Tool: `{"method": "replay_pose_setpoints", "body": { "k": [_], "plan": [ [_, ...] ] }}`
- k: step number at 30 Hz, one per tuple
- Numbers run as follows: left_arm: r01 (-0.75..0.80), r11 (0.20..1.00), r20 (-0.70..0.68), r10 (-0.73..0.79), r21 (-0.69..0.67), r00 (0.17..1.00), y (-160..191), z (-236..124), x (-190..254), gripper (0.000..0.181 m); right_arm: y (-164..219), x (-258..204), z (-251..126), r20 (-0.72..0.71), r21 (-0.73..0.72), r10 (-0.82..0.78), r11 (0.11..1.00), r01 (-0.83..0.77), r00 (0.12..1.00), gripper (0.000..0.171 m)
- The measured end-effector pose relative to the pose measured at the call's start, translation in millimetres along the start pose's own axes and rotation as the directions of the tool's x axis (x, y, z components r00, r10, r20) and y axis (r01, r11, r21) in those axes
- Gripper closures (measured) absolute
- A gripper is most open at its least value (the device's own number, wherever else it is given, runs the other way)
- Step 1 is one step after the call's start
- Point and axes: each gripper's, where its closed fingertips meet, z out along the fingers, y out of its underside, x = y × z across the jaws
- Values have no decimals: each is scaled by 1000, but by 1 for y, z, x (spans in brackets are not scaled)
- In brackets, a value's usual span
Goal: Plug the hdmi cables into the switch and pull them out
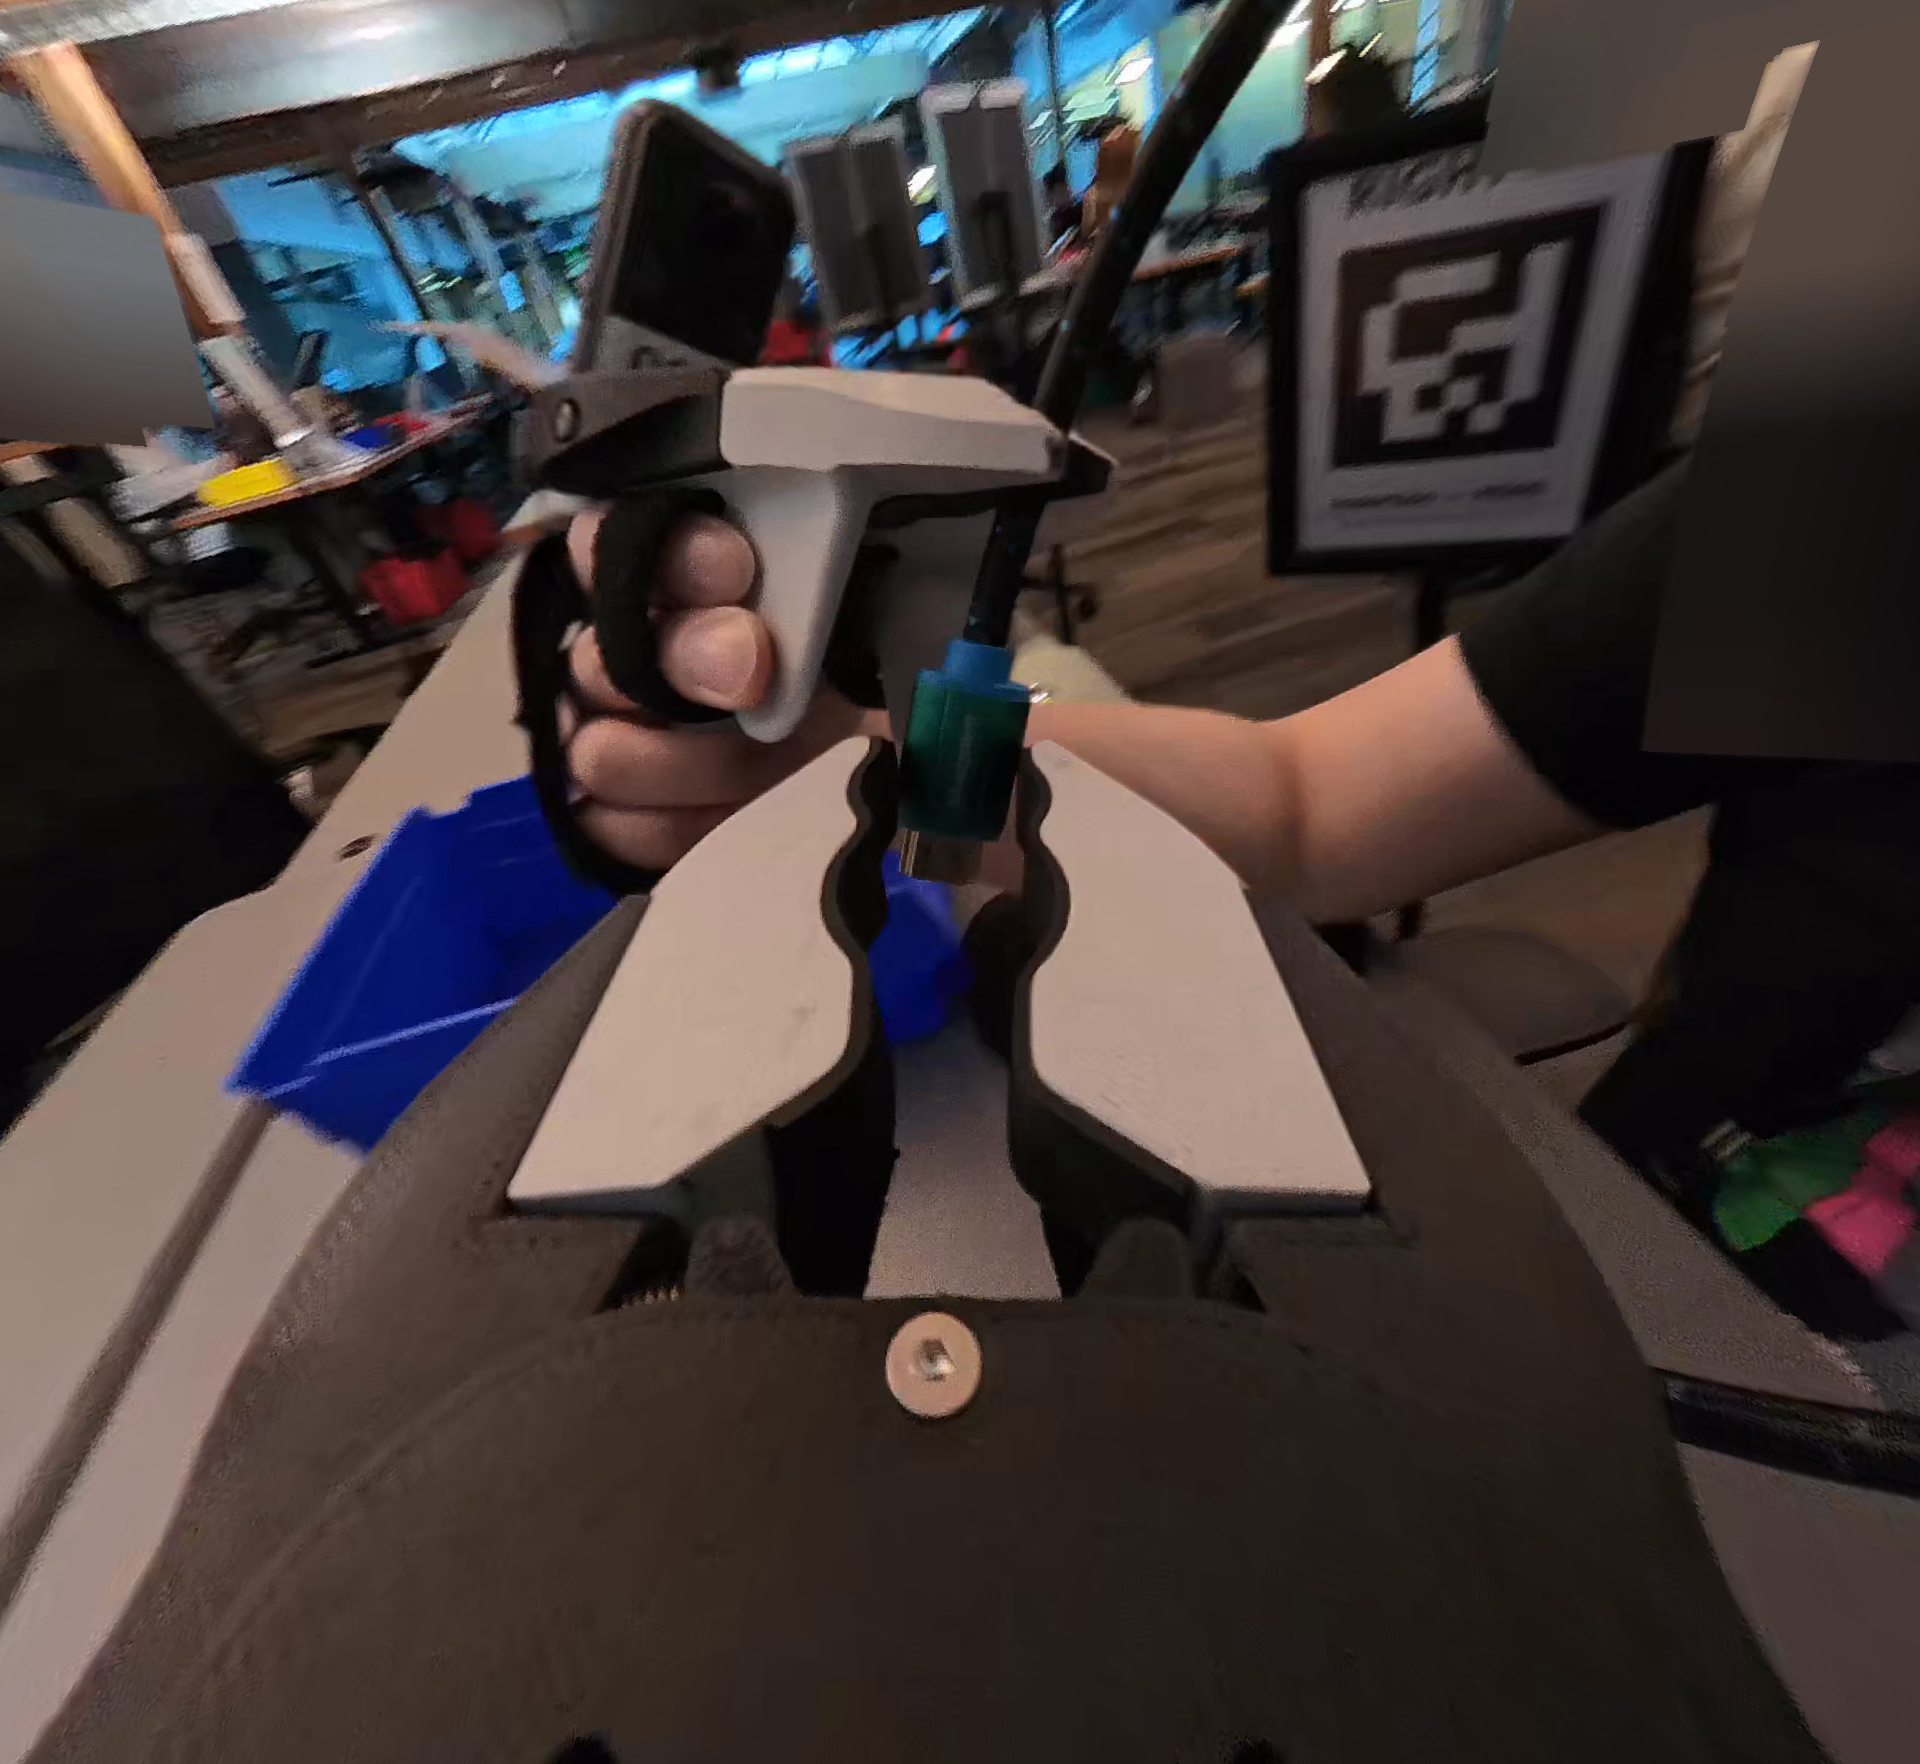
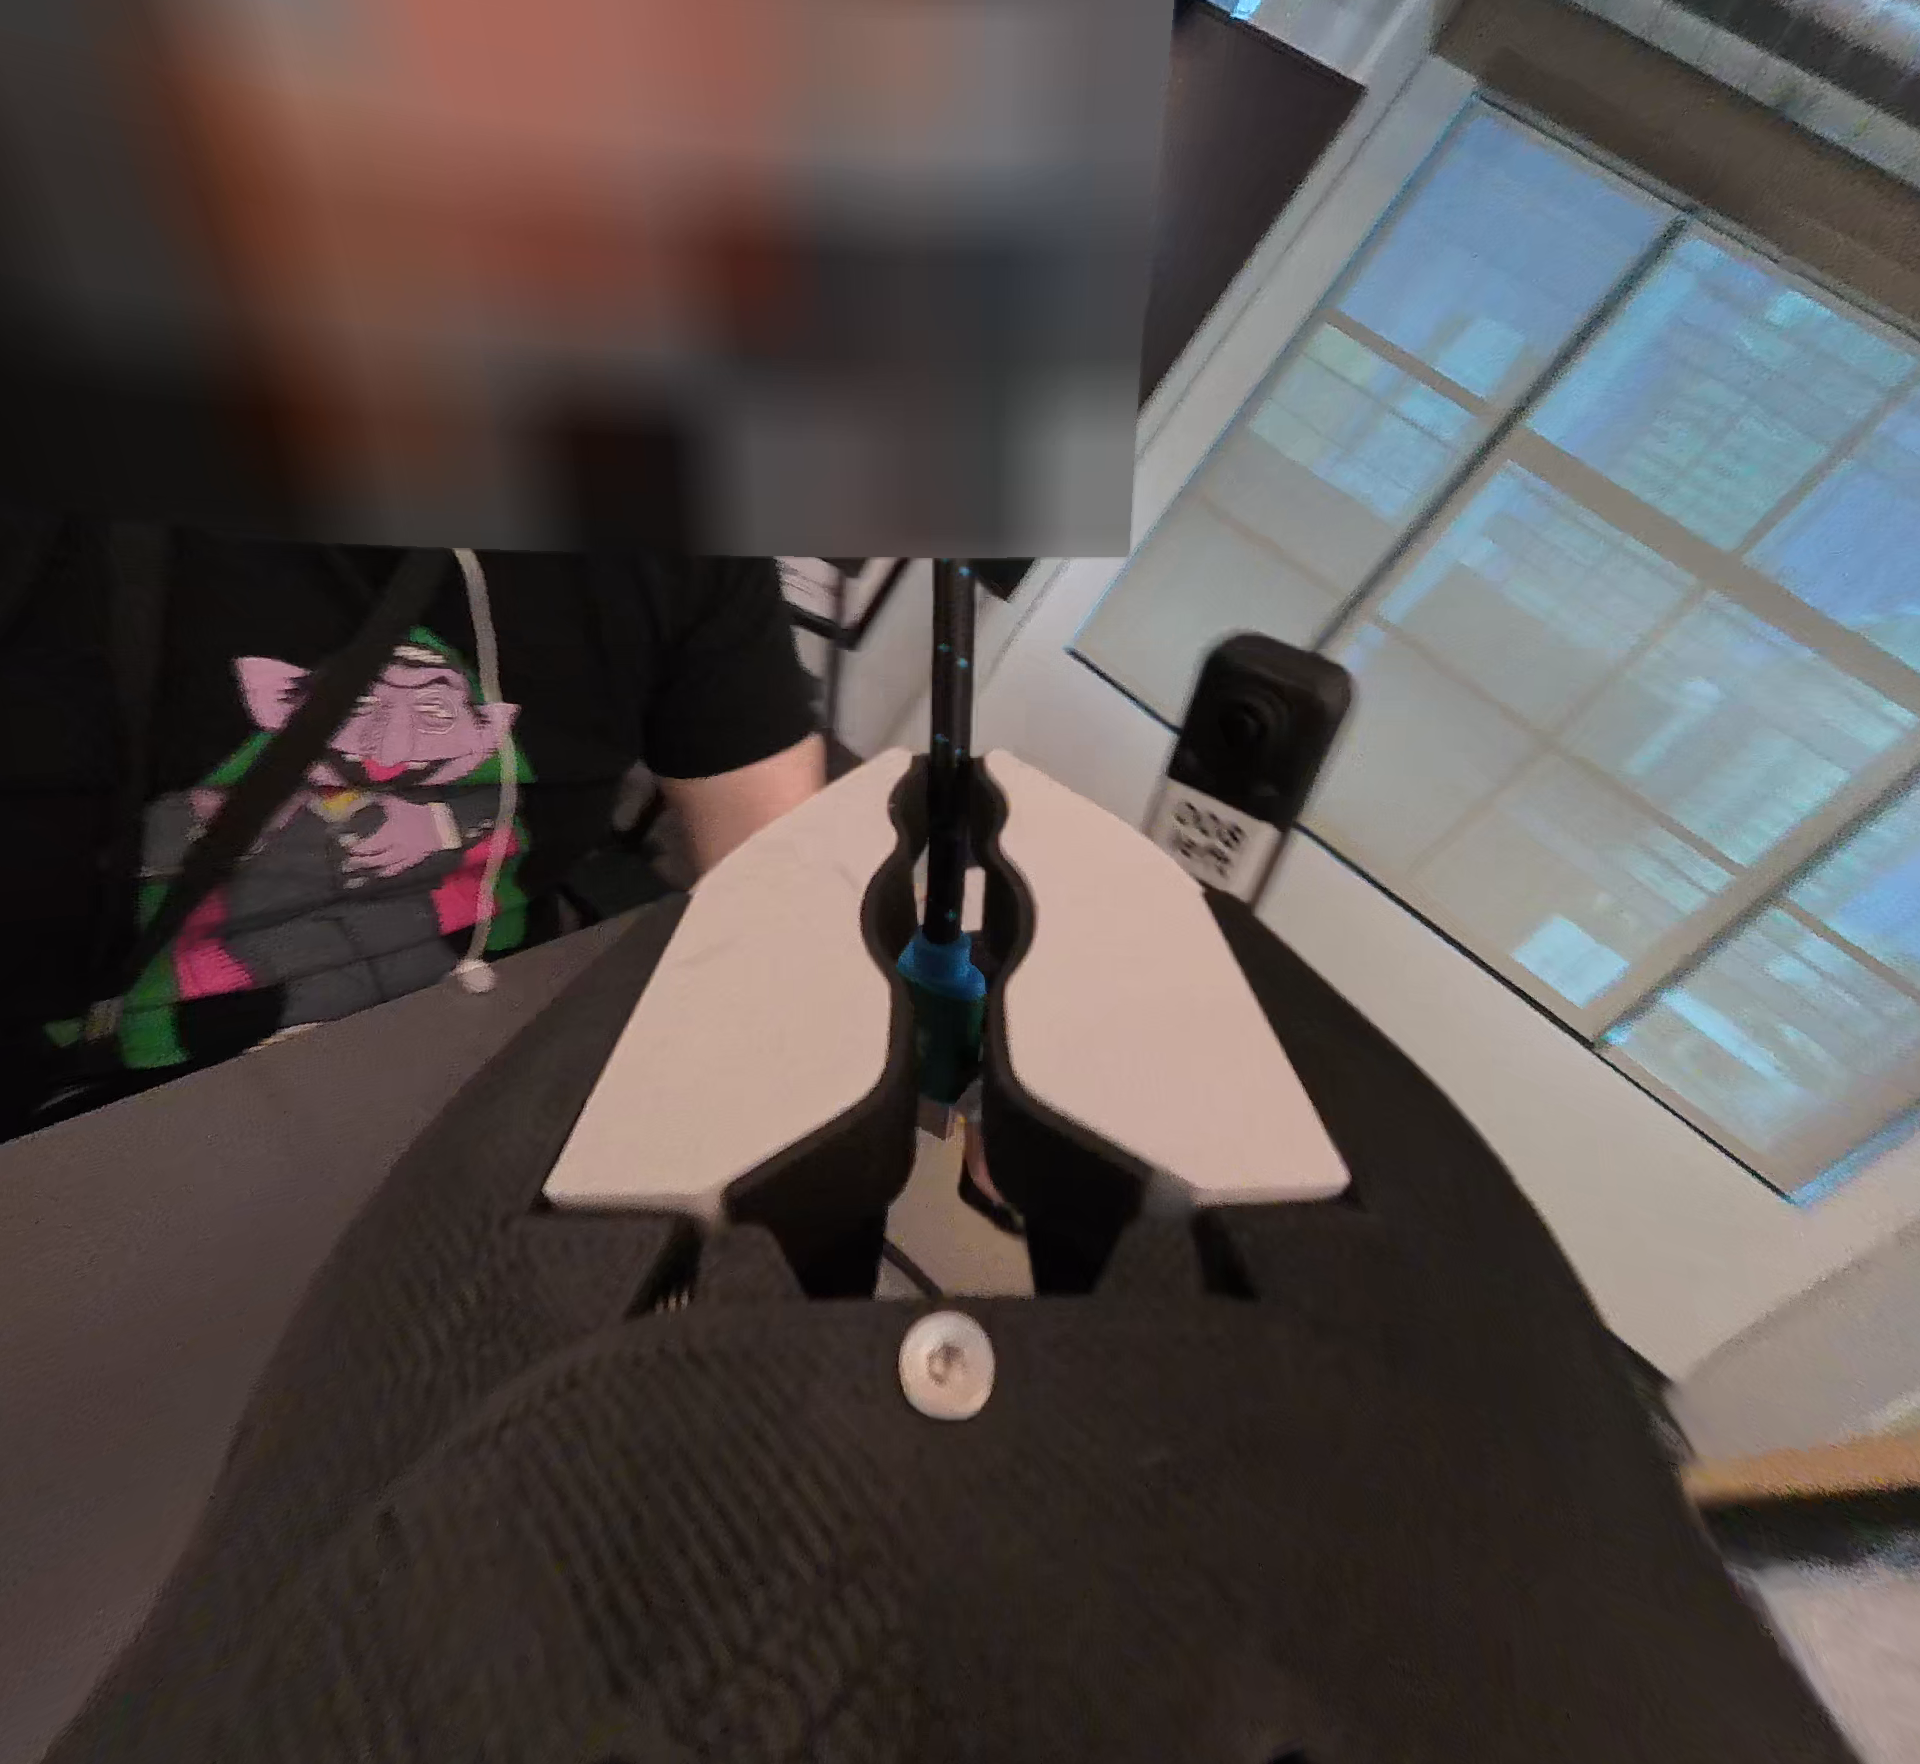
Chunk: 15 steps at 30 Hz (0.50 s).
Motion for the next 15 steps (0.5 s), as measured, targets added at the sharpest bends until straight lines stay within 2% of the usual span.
{"method": "replay_pose_setpoints", "body": {
  "k": [4, 5, 8, 10, 15],
  "plan": [
    [-52, 989, 155, 73, -138, 985, 0, -25, -26, 162, 12, 48, -17, -303, -48, 47, 997, -64, 952, 144],
    [-53, 986, 183, 82, -157, 980, -3, -33, -30, 164, 17, 53, -20, -337, -77, 57, 993, -88, 940, 144],
    [-56, 974, 282, 118, -219, 952, -5, -53, -46, 167, 31, 63, -21, -407, -205, 8, 974, -100, 914, 142],
    [-27, 980, 292, 85, -197, 953, -7, -58, -49, 168, 38, 62, -13, -405, -306, -49, 948, -84, 913, 140],
    [19, 968, 313, 62, -250, 948, 7, -60, -57, 168, 46, 72, 2, -443, -615, -281, 786, -61, 851, 139]
  ]
}}
